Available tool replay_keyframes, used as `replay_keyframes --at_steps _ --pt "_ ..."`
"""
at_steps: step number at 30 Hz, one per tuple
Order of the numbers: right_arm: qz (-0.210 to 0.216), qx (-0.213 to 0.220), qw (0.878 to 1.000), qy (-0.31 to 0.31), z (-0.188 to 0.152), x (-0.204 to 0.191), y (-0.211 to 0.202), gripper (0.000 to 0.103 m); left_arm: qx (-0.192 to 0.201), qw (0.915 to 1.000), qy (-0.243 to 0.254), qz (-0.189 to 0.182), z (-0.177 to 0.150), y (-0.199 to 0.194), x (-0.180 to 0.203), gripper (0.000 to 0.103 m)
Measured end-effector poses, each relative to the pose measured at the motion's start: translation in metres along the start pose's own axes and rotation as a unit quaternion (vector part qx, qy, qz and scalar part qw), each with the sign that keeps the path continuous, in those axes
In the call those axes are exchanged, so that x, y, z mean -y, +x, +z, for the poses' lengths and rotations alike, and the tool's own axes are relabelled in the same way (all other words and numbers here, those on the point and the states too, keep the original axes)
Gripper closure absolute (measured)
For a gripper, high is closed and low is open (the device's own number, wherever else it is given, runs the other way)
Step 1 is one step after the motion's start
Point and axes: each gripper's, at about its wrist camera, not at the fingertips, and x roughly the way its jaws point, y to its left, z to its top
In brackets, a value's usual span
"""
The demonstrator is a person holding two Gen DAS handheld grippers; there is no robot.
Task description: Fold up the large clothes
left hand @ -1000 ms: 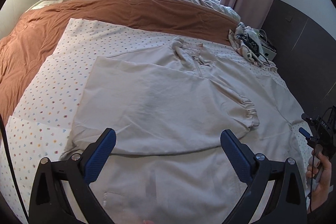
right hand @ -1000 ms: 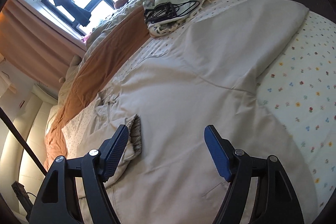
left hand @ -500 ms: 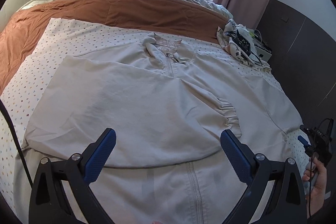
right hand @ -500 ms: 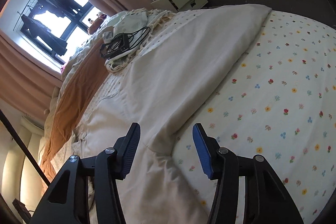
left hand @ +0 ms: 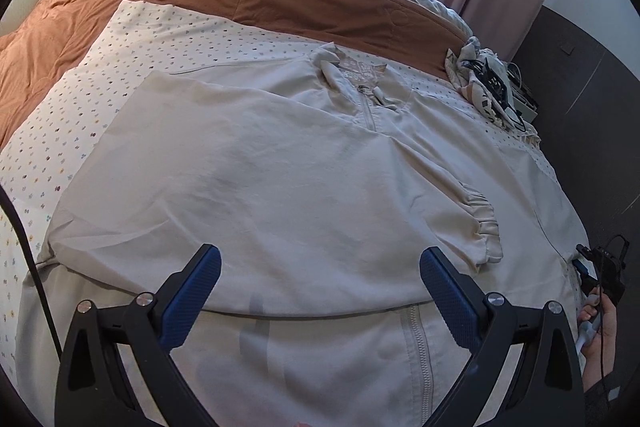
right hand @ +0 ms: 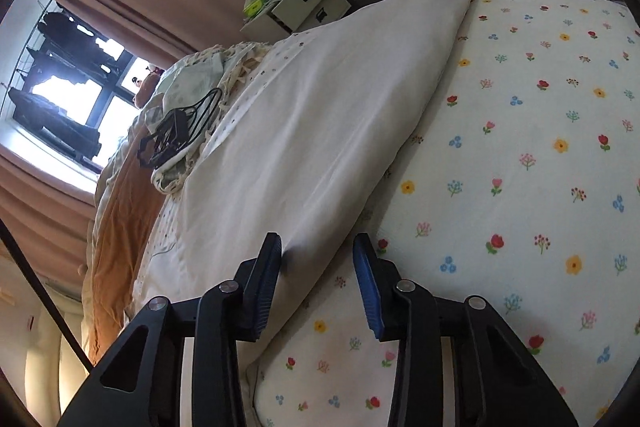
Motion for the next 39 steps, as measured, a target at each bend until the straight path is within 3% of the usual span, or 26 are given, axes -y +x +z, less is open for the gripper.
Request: replay_keyframes --at_steps 4,7,12,17,22,26,32,35,36,38,39 --pt "0.007 0.004 1.0 0.005 0.0 0.006 0.008 0.099 -0.005 0.9999 -0.014 0.003 -0.002 0.005 -0.005 0.001" --pt "0.012 0.011 1.0 -0.001 -0.001 -0.003 0.004 0.102 0.0 0.9999 -0.016 0.001 -0.003 0.0 -0.003 0.001" --pt "0.065 0.037 0.997 -0.032 0.004 -0.037 -0.03 0.102 0.002 0.9998 -0.018 -0.012 -0.005 -0.007 0.001 0.001" --pt "0.108 0.036 0.99 -0.085 -0.008 -0.082 -0.053 0.102 -0.001 0.9996 -0.021 -0.021 -0.007 -0.006 0.004 0.001" --pt "0.127 -0.005 0.983 -0.134 -0.033 -0.114 -0.048 0.102 0.001 0.9994 -0.019 -0.029 -0.008 -0.009 0.009 0.001" --pt "0.135 -0.066 0.977 -0.153 -0.055 -0.122 -0.029 0.102 -0.001 0.9992 -0.022 -0.034 -0.009 -0.009 0.011 0.001" --pt "0.095 -0.153 0.966 -0.183 -0.084 -0.127 0.006 0.102 0.003 0.999 -0.017 -0.042 -0.009 -0.013 0.013 0.001" --pt "0.091 -0.127 0.973 -0.172 -0.067 -0.129 -0.007 0.101 0.006 0.9986 -0.021 -0.048 -0.009 -0.016 0.011 0.001" --pt "0.094 -0.11 0.976 -0.163 -0.059 -0.125 -0.016 0.098 0.007 0.9984 -0.024 -0.051 -0.009 -0.016 0.01 0.001" --pt "0.096 -0.088 0.982 -0.14 -0.047 -0.113 -0.03 0.066 0.01 0.9982 -0.028 -0.053 -0.009 -0.017 0.01 0.001" --pt "0.098 -0.076 0.985 -0.123 -0.039 -0.105 -0.034 0.033 0.01 0.9982 -0.027 -0.052 -0.008 -0.017 0.01 0.001"
